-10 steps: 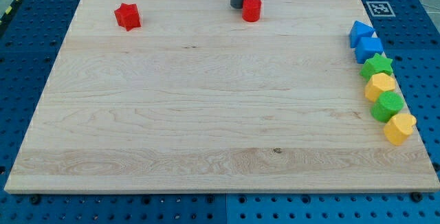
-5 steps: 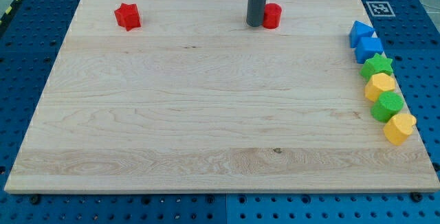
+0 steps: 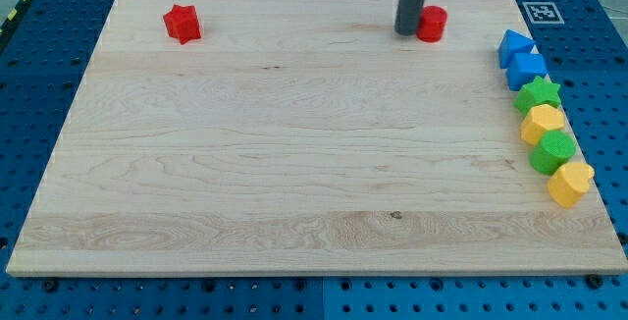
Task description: Move the red circle to the top side of the blue triangle
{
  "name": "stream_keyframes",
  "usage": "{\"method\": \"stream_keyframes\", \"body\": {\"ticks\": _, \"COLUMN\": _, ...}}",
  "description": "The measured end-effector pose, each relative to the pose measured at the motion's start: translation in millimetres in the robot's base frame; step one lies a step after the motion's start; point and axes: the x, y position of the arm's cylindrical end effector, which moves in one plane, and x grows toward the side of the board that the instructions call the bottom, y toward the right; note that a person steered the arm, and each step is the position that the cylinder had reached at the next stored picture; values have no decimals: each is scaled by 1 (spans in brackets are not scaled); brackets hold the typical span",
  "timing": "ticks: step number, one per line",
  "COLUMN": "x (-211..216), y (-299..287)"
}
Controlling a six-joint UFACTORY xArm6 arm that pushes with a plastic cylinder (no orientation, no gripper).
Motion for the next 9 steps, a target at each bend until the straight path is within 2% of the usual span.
{"method": "stream_keyframes", "body": {"ticks": 1, "x": 0, "y": 32}}
{"method": "stream_keyframes", "body": {"ticks": 3, "x": -10, "y": 37}}
{"method": "stream_keyframes", "body": {"ticks": 5, "x": 4, "y": 50}}
{"method": "stream_keyframes", "body": {"ticks": 6, "x": -9, "y": 40}}
{"method": "stream_keyframes", "body": {"ticks": 9, "x": -10, "y": 69}}
